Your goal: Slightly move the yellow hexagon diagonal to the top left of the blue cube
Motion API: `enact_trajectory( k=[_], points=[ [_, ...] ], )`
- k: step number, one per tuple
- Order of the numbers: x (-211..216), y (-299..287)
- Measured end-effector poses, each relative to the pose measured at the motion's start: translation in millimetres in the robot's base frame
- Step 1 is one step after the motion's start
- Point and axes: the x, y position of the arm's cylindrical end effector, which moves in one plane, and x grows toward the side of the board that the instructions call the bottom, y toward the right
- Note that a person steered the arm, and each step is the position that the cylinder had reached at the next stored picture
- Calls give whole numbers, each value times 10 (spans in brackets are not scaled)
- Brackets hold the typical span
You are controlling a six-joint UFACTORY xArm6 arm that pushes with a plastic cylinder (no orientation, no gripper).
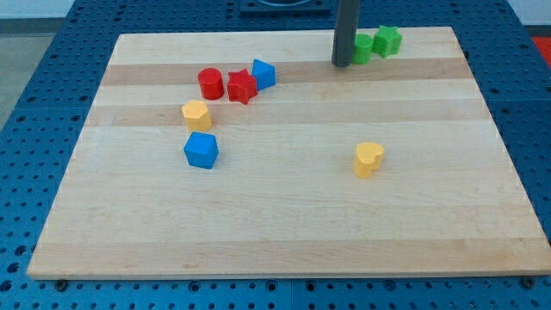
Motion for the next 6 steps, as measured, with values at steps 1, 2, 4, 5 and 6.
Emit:
enact_trajectory(
  k=[1,2,4,5,6],
  points=[
    [320,-224],
    [595,-640],
    [914,-1479],
    [915,-1940],
    [907,-2319]
  ],
)
